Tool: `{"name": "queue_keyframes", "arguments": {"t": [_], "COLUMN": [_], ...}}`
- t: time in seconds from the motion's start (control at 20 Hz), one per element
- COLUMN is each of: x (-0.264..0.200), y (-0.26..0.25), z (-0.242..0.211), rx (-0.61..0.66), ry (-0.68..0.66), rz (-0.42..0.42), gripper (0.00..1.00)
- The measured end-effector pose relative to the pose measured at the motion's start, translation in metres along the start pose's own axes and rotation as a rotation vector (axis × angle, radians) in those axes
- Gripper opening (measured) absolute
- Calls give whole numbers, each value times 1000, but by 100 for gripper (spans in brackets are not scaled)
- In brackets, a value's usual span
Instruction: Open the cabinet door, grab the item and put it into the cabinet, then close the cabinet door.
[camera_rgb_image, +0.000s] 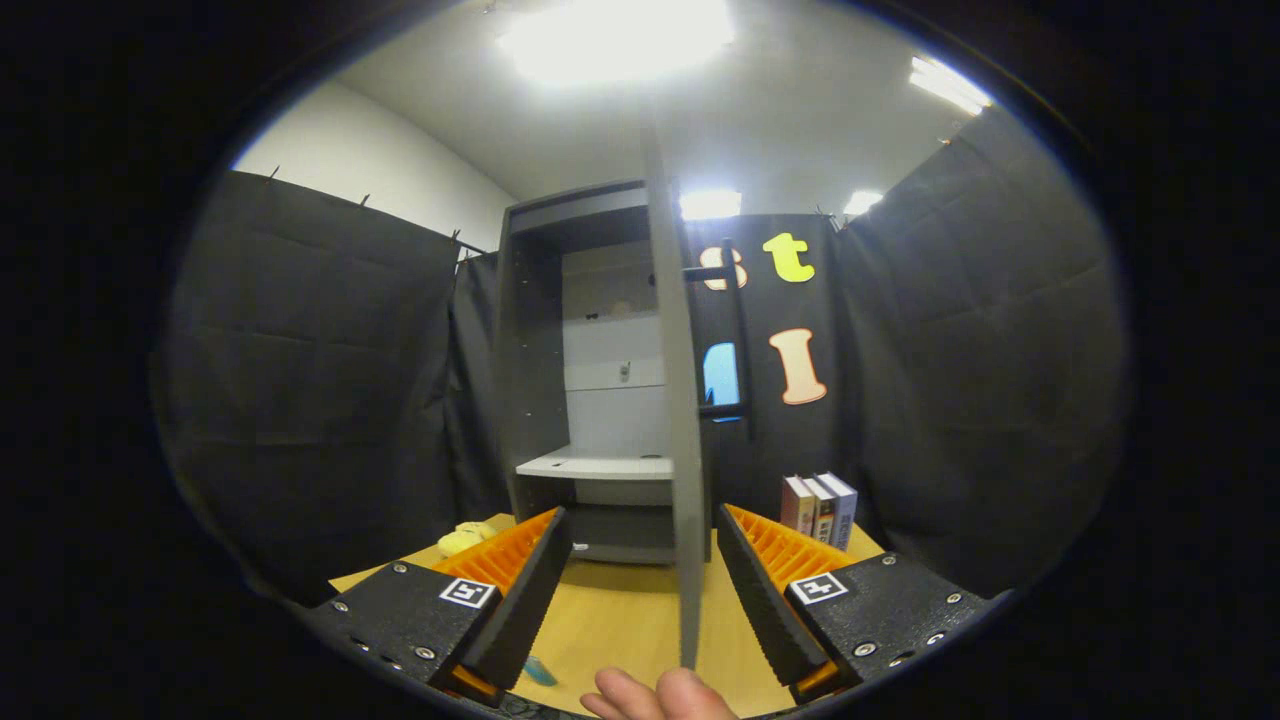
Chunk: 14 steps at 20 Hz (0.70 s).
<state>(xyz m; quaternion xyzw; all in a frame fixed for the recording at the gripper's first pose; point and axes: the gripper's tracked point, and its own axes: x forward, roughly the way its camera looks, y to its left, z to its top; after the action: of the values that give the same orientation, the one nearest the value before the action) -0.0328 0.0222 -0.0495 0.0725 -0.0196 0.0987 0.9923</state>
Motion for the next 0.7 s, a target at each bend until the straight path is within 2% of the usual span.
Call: {"name": "queue_keyframes", "arguments": {"t": [0.2,0.4,0.55,0.7], "x": [15,54,78,83], "y": [73,126,134,119], "z": [-62,-157,-221,-265], "rx": [2,-70,-95,-101], "ry": [15,53,97,134], "rz": [15,-5,-66,-148], "gripper": [91,91,91,92]}}
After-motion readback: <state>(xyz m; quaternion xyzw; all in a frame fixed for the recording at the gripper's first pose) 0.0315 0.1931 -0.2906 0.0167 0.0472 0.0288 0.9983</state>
